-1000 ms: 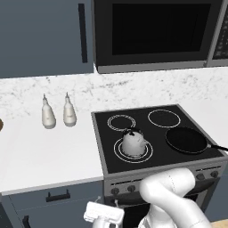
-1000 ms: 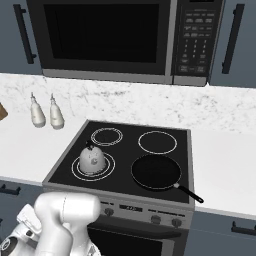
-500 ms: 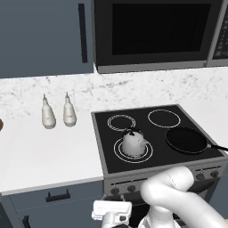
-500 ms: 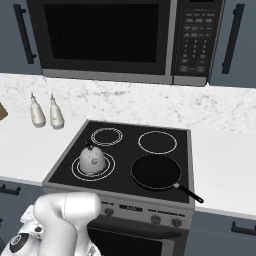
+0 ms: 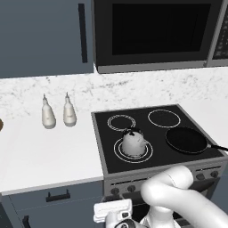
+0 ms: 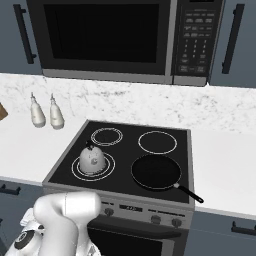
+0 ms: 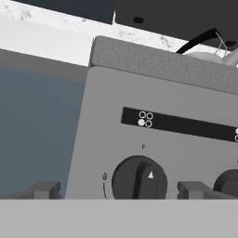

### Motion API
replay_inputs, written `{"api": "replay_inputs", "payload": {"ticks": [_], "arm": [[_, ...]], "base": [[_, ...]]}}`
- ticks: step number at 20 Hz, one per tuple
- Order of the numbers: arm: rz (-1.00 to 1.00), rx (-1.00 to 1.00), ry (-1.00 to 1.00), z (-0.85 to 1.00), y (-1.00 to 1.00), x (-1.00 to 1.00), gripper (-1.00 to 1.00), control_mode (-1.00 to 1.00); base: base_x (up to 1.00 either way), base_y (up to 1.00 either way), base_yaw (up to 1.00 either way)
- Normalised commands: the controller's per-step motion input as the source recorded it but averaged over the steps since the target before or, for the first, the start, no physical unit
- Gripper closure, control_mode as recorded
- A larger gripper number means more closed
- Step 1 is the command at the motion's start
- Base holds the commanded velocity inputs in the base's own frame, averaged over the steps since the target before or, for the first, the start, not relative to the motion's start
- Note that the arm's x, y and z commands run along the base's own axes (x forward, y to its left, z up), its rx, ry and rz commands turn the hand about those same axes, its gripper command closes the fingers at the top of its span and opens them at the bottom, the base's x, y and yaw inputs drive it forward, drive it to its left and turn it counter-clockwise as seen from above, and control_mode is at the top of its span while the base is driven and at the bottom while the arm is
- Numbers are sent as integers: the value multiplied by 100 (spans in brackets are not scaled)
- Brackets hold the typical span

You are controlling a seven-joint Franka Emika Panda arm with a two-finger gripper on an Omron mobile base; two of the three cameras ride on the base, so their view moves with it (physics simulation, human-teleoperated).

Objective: Pick the kettle from the counter and place it on a stove burner. Then turn the burner on.

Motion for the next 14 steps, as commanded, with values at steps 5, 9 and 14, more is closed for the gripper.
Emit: {"api": "replay_inputs", "payload": {"ticks": [5, 9, 14], "arm": [[15, 3, 0, -8, -28, 3, -100, -100], [12, 7, 0, 0, -54, 0, -100, -100], [11, 8, 0, 0, -59, 0, -100, -100]], "base": [[0, 0, 0], [0, 0, 0], [0, 0, 0]]}}
